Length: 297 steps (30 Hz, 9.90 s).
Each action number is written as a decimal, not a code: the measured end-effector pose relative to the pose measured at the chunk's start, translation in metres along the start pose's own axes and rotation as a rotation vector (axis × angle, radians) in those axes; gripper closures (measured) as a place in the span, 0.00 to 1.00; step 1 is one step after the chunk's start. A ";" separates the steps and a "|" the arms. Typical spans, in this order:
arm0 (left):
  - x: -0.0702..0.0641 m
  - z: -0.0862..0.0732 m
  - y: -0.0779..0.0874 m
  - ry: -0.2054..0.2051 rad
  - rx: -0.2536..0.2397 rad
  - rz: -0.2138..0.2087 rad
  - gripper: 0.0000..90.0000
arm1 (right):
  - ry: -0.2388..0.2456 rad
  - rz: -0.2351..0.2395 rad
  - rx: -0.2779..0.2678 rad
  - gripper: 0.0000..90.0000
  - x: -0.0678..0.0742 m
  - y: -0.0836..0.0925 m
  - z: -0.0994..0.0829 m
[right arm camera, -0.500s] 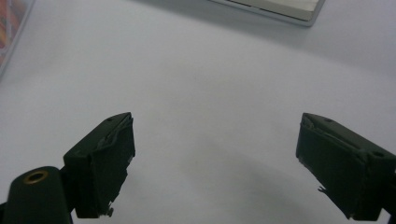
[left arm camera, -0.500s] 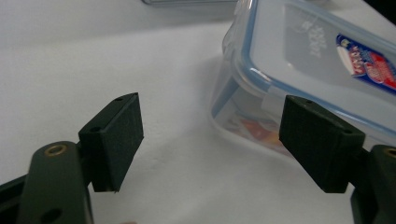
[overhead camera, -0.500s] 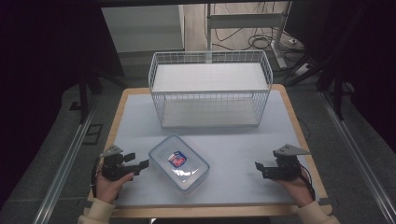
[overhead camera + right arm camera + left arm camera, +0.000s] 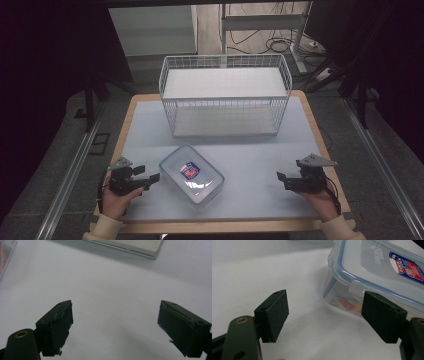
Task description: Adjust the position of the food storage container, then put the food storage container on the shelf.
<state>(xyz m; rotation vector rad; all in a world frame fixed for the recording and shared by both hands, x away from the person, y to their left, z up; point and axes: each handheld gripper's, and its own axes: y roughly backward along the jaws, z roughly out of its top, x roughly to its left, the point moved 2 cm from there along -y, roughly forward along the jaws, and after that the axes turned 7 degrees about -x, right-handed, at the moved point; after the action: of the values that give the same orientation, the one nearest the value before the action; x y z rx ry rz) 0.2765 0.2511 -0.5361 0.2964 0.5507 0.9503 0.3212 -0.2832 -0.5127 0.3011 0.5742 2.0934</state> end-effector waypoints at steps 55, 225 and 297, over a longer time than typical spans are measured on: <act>-0.107 -0.013 -0.010 -0.330 0.199 -0.471 1.00 | -0.008 -0.005 0.021 0.15 -0.002 -0.002 -0.002; -0.043 0.052 -0.042 0.153 -0.007 -0.192 0.32 | -0.021 0.118 -0.042 0.14 0.008 -0.003 0.008; -0.054 0.040 -0.112 0.357 0.131 -0.348 0.34 | -0.480 0.516 0.196 0.28 0.026 -0.105 0.055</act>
<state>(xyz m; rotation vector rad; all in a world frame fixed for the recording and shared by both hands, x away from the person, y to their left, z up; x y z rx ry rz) 0.3507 0.1442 -0.5392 0.1400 0.9610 0.6305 0.4052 -0.1963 -0.5188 1.1292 0.4362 2.3282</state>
